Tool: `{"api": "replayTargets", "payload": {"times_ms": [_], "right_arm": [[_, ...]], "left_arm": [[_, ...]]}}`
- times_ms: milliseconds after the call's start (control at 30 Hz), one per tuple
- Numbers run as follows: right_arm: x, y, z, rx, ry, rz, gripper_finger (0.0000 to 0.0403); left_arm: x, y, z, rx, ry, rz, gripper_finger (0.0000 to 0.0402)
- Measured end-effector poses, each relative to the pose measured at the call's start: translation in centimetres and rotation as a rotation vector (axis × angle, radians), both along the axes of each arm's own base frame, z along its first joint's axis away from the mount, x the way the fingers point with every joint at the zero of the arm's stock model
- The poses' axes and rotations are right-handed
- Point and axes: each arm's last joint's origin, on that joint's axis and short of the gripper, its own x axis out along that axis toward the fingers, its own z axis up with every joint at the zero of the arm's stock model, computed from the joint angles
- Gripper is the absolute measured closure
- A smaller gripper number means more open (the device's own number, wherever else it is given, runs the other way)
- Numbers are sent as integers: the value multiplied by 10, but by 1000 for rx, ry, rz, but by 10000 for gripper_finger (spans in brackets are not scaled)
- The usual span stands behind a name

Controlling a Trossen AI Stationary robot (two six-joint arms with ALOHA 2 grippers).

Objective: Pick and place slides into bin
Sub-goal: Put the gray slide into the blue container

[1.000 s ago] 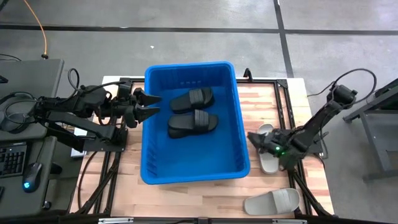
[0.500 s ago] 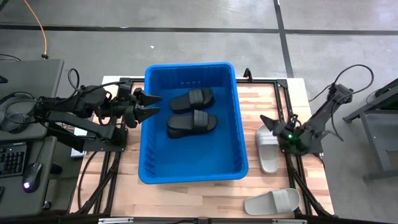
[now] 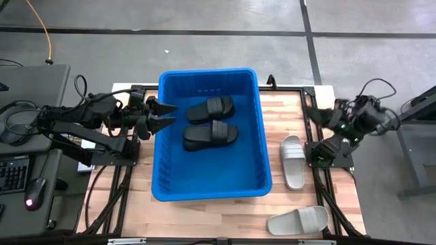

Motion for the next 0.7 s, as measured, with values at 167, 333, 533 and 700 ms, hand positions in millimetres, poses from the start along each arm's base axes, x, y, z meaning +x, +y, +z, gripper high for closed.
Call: {"api": "replayTargets", "payload": {"times_ms": [167, 333, 533, 700], "right_arm": [[-7, -7, 12, 54, -52, 34, 171], [-9, -6, 15, 20, -62, 204, 180], [-33, -22, 5, 19, 156, 563, 230], [-65, -47, -1, 64, 445, 764, 275]], "left_arm": [[0, 0, 0, 0, 0, 0, 30], [0, 0, 0, 0, 0, 0, 30], [0, 0, 0, 0, 0, 0, 30], [0, 0, 0, 0, 0, 0, 30]]}}
